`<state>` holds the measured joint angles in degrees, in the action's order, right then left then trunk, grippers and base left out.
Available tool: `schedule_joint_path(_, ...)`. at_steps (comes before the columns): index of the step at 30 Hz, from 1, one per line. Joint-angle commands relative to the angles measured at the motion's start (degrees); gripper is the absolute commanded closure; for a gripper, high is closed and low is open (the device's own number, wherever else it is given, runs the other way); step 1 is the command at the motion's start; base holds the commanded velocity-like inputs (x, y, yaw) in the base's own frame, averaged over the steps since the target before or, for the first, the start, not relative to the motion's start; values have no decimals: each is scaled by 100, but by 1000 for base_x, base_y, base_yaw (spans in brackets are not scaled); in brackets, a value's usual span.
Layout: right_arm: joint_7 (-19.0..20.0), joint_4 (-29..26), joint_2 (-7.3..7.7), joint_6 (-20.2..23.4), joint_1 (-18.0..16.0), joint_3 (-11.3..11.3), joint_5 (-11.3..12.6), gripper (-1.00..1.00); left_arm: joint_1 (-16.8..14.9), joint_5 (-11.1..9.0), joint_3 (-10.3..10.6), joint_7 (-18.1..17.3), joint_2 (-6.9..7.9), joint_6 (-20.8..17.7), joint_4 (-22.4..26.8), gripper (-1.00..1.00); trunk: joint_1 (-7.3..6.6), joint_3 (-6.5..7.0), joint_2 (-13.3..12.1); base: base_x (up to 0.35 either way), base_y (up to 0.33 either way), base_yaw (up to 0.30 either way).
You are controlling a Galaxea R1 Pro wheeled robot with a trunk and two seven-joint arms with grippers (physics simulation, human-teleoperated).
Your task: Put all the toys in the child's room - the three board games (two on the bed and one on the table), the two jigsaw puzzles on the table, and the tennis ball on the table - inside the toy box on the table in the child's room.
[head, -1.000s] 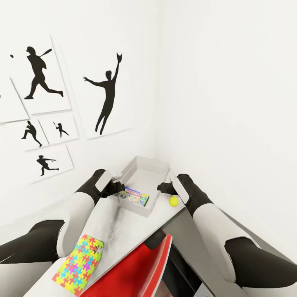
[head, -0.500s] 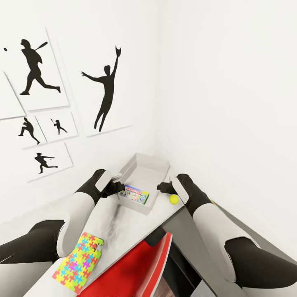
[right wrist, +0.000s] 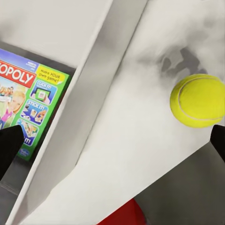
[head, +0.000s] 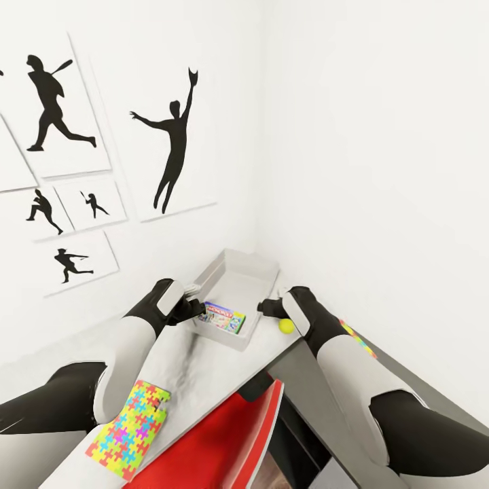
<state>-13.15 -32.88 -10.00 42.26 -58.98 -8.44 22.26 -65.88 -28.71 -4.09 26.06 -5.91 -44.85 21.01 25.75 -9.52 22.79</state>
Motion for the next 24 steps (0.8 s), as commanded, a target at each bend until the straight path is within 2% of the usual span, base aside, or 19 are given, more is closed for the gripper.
schedule_joint_path(1, -51, -6, 0, 14, -6, -22, 55, -100, -4, -36, -43, 45, -6, -15, 9, -100, 4, -14, 13, 0, 0, 0)
schedule_joint_path(6, -14, -37, 0, 11, 0, -163, 60, -100, -4, -38, -46, 43, -6, -15, 9, -100, 4, -16, 13, 0, 0, 0)
schedule_joint_path(17, 684, -461, 0, 10, 1, -724, 75, -100, -4, -38, -43, 40, -6, -16, 9, -100, 4, -16, 13, 0, 0, 0)
schedule_joint_path(24, 753, -510, 0, -72, 1, -813, 84, -100, -4, -41, -40, 40, -6, -23, 16, -100, 4, -16, 13, 0, 0, 0)
